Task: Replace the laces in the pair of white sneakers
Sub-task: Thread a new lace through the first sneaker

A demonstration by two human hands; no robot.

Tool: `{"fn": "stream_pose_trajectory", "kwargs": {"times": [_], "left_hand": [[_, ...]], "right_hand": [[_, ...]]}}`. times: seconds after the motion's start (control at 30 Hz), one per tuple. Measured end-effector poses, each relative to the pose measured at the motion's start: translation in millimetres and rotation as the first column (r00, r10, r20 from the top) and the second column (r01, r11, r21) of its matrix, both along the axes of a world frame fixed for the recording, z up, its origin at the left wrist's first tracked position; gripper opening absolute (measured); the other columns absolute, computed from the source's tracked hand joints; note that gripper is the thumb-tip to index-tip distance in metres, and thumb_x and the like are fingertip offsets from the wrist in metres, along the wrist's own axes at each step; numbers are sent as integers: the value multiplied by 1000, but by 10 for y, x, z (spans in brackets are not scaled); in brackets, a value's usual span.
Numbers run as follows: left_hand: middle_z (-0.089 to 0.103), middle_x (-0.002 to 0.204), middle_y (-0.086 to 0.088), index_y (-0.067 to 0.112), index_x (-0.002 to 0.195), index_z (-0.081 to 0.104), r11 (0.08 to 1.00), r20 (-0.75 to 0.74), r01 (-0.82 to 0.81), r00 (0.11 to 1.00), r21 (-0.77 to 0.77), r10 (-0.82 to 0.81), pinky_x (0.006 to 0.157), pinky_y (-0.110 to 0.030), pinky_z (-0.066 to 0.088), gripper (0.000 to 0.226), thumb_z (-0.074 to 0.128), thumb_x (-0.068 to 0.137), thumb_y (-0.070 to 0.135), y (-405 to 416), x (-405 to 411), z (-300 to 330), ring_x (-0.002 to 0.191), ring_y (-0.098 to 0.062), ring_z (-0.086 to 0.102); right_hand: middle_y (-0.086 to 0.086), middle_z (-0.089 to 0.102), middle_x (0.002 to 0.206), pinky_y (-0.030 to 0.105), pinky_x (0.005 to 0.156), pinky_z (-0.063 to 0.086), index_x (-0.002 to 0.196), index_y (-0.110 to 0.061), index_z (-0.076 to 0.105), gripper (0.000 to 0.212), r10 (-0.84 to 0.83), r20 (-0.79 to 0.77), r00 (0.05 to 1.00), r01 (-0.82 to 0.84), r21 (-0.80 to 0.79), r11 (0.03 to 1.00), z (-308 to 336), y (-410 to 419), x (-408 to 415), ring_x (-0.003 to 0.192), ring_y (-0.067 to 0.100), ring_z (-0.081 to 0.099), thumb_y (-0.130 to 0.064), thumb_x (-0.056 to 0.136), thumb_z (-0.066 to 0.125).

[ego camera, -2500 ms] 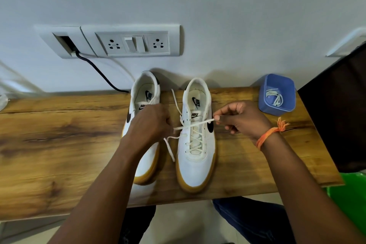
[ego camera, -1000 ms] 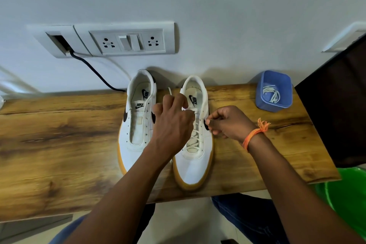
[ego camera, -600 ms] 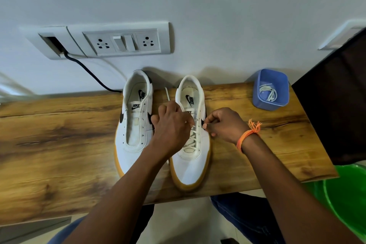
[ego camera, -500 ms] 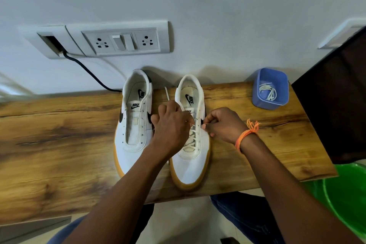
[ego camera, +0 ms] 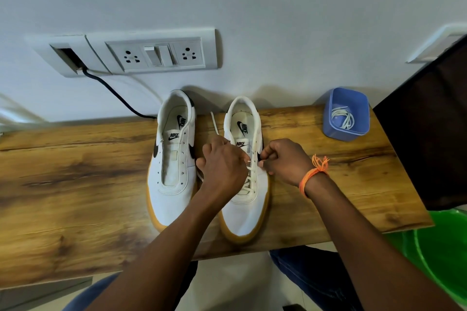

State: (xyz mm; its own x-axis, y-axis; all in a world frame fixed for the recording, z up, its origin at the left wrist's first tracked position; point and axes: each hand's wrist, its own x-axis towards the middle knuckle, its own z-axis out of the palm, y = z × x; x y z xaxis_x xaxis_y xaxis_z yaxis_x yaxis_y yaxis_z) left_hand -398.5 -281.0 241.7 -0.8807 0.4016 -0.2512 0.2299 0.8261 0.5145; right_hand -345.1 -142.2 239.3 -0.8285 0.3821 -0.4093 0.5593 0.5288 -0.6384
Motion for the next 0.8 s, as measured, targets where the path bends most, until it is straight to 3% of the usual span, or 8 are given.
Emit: {"fn": "stream_pose_trajectory", "kwargs": {"times": [0.23,0.43,0.57,0.7,0.8], "left_hand": [[35,105,5,36,100,75,999,26,-42,999,34,41,88,-37,28,17,64,93,25,4,48,-28,113,-23,35],[38,107,5,38,102,74,998,71,-62,996,32,60,92,-40,32,15,69,90,30,3,7,-14,116,-24,36],[45,112,3,38,101,75,1000,19,-6,1000,-28,6,88,-39,29,16,73,86,39,-45,-48,2,115,-24,36],[64,104,7,35,86,77,1000,37,1,999,13,-1,81,-37,26,13,80,77,44,-99,-150,-6,112,-24,43],[68,101,10,35,84,77,999,110,53,992,8,-54,81,-38,30,15,82,74,44,-129,-214,21,108,-18,47]], "right_hand": [[-8,62,75,20,62,43,78,-20,67,14,16,-12,1000,-16,53,998,-5,-21,-9,76,12,61,-17,77,80],[-7,70,76,22,68,51,75,-19,76,5,25,-118,993,-13,100,995,28,-63,3,72,7,64,-20,76,81],[-7,69,70,27,70,54,69,-21,73,11,50,-51,997,-42,155,987,78,-6,14,70,10,66,-20,80,76],[5,69,71,32,65,54,65,-16,71,17,-63,15,998,55,336,940,184,443,97,68,20,63,-22,81,67],[8,62,70,24,52,37,71,-10,70,20,-221,7,975,183,534,826,219,772,231,62,22,54,-26,81,65]]}}
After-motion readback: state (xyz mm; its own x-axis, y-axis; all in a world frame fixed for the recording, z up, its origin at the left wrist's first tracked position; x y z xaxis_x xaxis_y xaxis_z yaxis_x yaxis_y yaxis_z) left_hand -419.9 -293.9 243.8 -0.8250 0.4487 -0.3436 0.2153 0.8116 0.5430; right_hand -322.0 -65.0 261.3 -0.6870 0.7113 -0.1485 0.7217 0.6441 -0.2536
